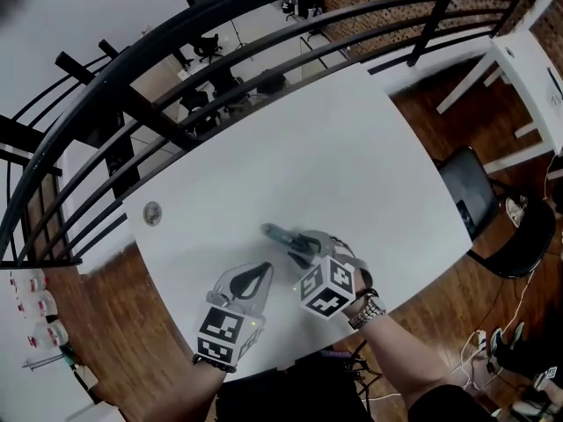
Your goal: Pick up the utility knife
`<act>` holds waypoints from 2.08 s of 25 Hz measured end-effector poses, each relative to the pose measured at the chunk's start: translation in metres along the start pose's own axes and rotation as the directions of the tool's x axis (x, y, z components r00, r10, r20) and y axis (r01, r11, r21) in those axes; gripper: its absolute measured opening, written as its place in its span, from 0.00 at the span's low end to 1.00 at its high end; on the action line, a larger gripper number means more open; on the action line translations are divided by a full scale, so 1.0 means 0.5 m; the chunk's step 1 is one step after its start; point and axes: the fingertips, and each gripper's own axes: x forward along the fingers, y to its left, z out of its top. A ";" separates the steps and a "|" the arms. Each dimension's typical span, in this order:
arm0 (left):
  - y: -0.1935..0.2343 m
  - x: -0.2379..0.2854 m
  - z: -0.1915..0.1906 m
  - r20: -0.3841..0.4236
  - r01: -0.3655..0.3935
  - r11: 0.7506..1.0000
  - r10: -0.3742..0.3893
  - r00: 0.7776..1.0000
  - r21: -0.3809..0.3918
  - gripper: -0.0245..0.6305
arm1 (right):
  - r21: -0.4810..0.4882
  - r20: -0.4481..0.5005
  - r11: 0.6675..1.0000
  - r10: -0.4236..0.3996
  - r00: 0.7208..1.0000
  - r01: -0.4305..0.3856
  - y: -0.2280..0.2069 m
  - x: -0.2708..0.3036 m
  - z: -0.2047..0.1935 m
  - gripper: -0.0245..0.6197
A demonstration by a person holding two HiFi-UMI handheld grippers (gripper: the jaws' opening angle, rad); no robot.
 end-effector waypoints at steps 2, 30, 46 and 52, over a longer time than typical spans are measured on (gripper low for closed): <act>0.001 -0.005 -0.001 0.001 -0.007 1.000 0.007 1.000 -0.001 0.06 | 0.003 -0.001 1.000 -0.004 1.000 0.004 0.001 0.002 -0.001 0.31; -0.006 -0.081 0.032 0.108 0.007 1.000 -0.009 0.994 0.022 0.06 | 0.153 0.085 0.976 -0.168 0.982 0.154 0.020 -0.093 0.051 0.23; -0.081 -0.331 -0.008 0.235 0.159 0.965 -0.207 0.950 0.207 0.06 | 0.409 0.158 0.838 -0.454 0.877 0.361 0.245 -0.299 0.120 0.23; -0.128 -0.406 -0.039 0.243 0.200 0.936 -0.273 0.931 0.288 0.06 | 0.442 0.182 0.796 -0.530 0.828 0.413 0.341 -0.372 0.134 0.23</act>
